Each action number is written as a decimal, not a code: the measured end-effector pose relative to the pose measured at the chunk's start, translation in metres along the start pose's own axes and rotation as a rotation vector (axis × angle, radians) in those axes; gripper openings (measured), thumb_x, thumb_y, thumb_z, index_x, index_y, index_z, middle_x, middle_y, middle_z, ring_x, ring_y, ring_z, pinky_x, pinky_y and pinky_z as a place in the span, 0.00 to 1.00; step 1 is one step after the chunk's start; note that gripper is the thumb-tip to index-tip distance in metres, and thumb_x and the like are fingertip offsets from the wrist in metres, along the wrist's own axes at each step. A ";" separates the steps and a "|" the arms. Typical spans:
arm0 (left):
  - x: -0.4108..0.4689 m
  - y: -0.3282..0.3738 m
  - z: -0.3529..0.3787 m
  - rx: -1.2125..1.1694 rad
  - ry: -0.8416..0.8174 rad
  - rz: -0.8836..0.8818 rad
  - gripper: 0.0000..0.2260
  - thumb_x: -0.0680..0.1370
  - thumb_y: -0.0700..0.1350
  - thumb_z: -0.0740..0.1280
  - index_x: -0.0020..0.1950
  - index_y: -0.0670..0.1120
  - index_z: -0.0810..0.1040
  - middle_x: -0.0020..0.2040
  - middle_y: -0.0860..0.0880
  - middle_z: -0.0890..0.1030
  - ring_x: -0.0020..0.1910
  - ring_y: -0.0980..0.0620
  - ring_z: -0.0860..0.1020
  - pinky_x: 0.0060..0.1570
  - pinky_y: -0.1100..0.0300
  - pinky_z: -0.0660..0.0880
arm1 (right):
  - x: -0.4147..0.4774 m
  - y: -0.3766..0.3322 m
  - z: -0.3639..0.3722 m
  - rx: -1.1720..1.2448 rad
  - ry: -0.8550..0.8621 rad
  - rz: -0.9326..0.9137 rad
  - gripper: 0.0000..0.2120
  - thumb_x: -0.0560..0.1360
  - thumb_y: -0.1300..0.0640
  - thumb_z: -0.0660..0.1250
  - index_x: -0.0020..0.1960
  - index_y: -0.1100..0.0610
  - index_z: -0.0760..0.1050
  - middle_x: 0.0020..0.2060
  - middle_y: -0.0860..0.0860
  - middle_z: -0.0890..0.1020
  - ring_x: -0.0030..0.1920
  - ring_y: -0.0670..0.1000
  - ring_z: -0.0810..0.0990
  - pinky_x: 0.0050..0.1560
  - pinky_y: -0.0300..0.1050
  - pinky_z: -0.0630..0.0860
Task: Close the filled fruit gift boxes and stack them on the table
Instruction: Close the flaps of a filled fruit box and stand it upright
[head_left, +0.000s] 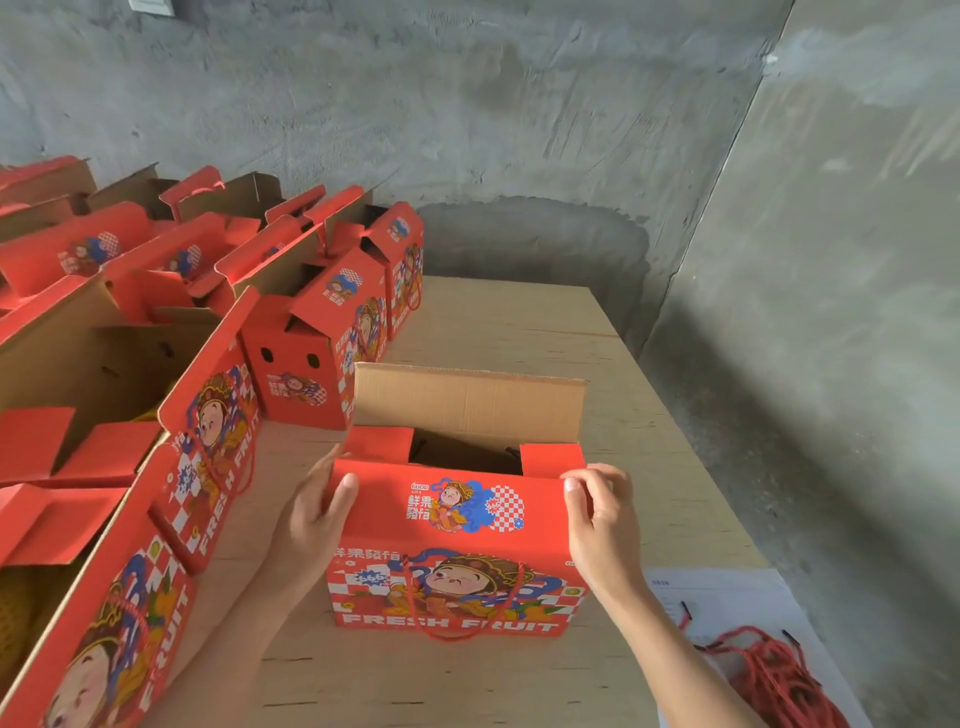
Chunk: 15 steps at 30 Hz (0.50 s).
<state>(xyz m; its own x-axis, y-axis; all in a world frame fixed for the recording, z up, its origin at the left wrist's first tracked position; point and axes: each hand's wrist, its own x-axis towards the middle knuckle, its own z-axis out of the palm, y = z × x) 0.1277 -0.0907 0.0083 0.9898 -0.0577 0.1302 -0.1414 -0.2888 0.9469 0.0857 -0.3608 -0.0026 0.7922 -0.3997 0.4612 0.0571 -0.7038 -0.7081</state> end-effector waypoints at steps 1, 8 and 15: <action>0.004 0.000 0.001 0.000 0.026 -0.004 0.20 0.81 0.43 0.58 0.73 0.45 0.63 0.68 0.48 0.70 0.68 0.49 0.69 0.68 0.47 0.66 | 0.001 0.001 -0.001 -0.010 -0.004 0.000 0.06 0.77 0.65 0.63 0.45 0.63 0.78 0.49 0.53 0.73 0.44 0.45 0.73 0.46 0.35 0.67; 0.019 -0.005 0.013 0.329 0.211 0.132 0.10 0.80 0.39 0.60 0.47 0.36 0.79 0.50 0.44 0.76 0.51 0.49 0.73 0.45 0.67 0.61 | 0.008 0.003 0.002 -0.074 -0.081 0.050 0.09 0.78 0.65 0.61 0.44 0.66 0.79 0.54 0.57 0.74 0.48 0.51 0.74 0.45 0.40 0.66; 0.023 -0.006 0.014 0.312 0.278 0.080 0.08 0.78 0.35 0.63 0.46 0.35 0.82 0.53 0.44 0.76 0.52 0.52 0.72 0.51 0.64 0.65 | 0.016 0.007 0.001 -0.073 -0.111 0.107 0.06 0.75 0.67 0.66 0.43 0.66 0.81 0.56 0.59 0.74 0.56 0.55 0.75 0.49 0.38 0.66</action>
<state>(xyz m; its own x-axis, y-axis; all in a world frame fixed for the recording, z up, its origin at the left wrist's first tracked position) 0.1515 -0.1034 0.0016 0.9364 0.1564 0.3143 -0.1737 -0.5717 0.8018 0.0997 -0.3713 -0.0006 0.8541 -0.4100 0.3200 -0.0723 -0.7029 -0.7076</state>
